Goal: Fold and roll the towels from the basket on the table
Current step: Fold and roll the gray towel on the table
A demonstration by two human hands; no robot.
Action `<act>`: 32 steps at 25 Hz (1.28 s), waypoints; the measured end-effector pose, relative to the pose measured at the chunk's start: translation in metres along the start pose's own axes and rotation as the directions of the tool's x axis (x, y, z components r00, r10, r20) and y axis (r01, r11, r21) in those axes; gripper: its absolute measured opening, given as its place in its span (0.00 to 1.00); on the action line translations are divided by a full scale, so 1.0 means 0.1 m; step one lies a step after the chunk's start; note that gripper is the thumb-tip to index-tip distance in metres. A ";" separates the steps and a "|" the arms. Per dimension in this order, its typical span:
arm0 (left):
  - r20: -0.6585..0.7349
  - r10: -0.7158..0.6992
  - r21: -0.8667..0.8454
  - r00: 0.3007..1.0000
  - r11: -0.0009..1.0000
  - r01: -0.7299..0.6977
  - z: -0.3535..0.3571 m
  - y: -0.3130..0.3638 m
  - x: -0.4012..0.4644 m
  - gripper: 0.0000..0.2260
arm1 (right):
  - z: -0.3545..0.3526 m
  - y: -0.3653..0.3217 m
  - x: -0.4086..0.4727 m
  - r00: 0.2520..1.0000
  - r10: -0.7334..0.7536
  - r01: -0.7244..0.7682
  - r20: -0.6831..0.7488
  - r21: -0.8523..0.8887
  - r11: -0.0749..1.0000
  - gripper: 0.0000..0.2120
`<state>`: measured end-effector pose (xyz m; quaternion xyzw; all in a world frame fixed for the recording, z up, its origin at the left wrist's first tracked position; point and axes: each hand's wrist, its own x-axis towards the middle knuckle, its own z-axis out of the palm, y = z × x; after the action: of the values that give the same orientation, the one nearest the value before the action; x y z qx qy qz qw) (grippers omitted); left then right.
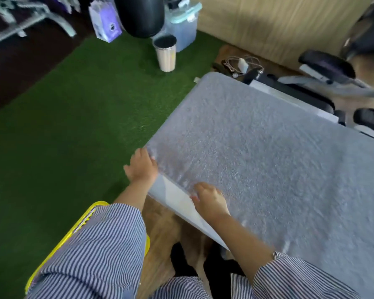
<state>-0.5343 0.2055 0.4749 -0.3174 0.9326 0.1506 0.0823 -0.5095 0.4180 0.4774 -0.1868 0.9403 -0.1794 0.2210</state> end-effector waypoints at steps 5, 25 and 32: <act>0.081 -0.038 -0.026 0.996 0.999 0.040 0.14 0.00 0.45 0.15 | 0.13 0.02 0.21 1.000 0.028 -0.027 -0.008 0.052 0.998 0.11; -0.049 0.066 0.100 0.997 0.993 -0.060 -0.11 -0.49 -0.09 0.17 | 0.35 -0.12 -0.16 0.972 -0.132 0.138 -0.195 0.017 0.990 0.12; 0.130 0.590 0.056 0.797 0.798 -0.600 0.26 0.94 -0.59 0.25 | -0.05 0.78 -0.55 0.853 0.359 -0.328 -0.379 0.147 0.933 0.25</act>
<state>-0.5443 0.3184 0.4861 0.0046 0.9854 0.1411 0.0951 -0.4867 0.5105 0.4679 0.0333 0.9758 -0.2076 0.0599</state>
